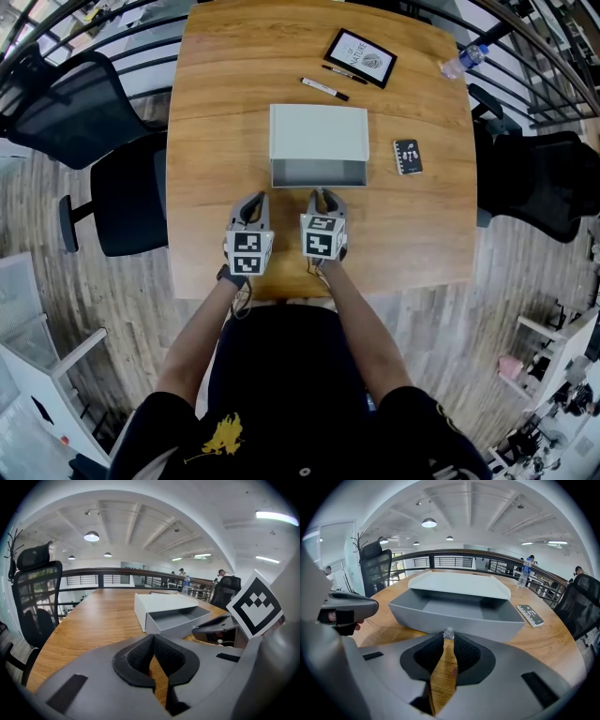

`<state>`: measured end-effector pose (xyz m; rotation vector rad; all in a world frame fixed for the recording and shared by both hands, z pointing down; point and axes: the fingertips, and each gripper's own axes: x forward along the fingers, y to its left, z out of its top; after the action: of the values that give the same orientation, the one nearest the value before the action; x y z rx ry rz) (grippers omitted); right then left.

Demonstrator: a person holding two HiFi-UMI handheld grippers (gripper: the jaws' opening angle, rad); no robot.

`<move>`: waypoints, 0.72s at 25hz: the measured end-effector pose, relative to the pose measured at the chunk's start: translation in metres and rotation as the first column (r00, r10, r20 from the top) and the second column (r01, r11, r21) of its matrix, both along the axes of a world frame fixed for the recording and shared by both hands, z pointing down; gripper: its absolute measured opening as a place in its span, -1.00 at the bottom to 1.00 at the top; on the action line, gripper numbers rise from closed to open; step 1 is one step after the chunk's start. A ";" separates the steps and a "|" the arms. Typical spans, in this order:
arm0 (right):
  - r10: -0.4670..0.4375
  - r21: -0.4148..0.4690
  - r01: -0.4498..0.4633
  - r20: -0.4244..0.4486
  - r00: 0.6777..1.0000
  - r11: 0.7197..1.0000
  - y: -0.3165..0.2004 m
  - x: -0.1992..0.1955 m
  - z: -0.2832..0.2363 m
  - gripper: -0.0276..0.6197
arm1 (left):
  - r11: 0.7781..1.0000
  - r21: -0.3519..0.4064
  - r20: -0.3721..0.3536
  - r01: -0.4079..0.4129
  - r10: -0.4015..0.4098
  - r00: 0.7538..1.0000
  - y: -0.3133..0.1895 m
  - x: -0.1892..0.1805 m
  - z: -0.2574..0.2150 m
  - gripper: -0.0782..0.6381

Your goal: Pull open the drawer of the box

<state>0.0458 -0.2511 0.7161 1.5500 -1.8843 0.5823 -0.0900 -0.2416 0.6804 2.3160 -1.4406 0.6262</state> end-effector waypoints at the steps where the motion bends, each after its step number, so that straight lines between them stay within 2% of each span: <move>1: -0.001 -0.002 0.001 -0.001 1.000 1.000 0.001 0.000 0.001 -0.71 | 1.000 0.000 0.000 0.000 0.000 1.000 0.000 0.000 0.000 -0.74; 18: 0.011 -0.031 -0.010 0.022 1.000 0.999 0.020 -0.003 0.005 -0.71 | 1.000 -0.014 -0.002 -0.028 0.028 1.000 0.018 0.001 -0.008 -0.73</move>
<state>0.0426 -0.2311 0.7214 1.5405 -1.8765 0.6330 -0.0888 -0.2233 0.6724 2.3296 -1.4008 0.6391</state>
